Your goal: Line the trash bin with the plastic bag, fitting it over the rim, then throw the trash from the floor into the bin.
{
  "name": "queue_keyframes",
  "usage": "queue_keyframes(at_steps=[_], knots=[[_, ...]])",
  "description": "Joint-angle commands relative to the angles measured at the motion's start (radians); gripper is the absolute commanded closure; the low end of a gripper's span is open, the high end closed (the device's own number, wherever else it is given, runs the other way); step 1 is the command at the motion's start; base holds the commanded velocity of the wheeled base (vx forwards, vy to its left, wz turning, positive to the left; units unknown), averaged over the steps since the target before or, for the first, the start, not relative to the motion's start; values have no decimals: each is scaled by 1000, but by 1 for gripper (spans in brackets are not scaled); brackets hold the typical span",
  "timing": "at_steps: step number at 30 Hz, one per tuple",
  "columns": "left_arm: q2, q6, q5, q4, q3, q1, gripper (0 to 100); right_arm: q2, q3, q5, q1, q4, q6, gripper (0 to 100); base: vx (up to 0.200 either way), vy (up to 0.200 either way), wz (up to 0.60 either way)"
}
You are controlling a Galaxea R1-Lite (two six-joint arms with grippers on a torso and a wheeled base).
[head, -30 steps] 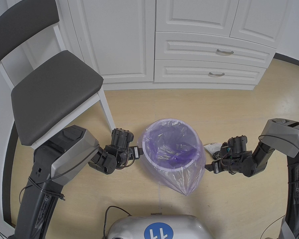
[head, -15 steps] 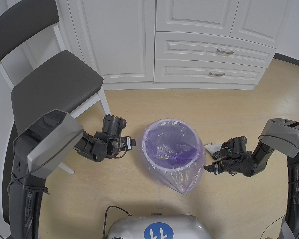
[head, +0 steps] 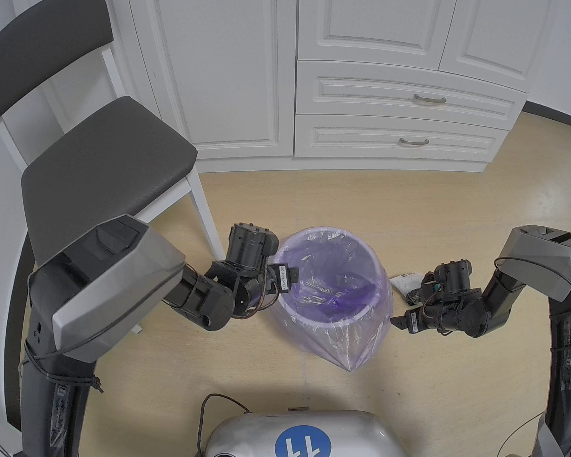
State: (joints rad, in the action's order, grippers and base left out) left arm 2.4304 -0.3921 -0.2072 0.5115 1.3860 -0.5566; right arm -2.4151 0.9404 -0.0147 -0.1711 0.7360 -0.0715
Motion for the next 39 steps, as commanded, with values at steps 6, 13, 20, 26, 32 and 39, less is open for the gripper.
queue_keyframes(at_steps=[6, 13, 20, 26, 32, 39], knots=[[87, 18, -57, 1, 42, -13, 0, -1, 0, -1, -1, 0, -1, 0, 0, 0, 0], [81, 68, -106, -7, 45, 24, 0, -2, 0, -1, -1, 0, -1, 0, 0, 0, 0], [39, 76, -106, -31, 22, 57, 0, -1, -2, -1, -1, 0, -1, 0, 0, 0, 0], [2, 76, -101, -31, -12, 58, 0, 1, -2, -1, 1, 0, -1, 0, 0, 0, 0], [-22, 79, -93, -33, -33, 66, 0, 2, -2, -1, 1, 0, -1, 0, 0, 0, 0], [-11, 84, -81, -70, -28, 81, 0, 4, -2, -1, 2, 0, -1, 0, 0, 0, 0]])
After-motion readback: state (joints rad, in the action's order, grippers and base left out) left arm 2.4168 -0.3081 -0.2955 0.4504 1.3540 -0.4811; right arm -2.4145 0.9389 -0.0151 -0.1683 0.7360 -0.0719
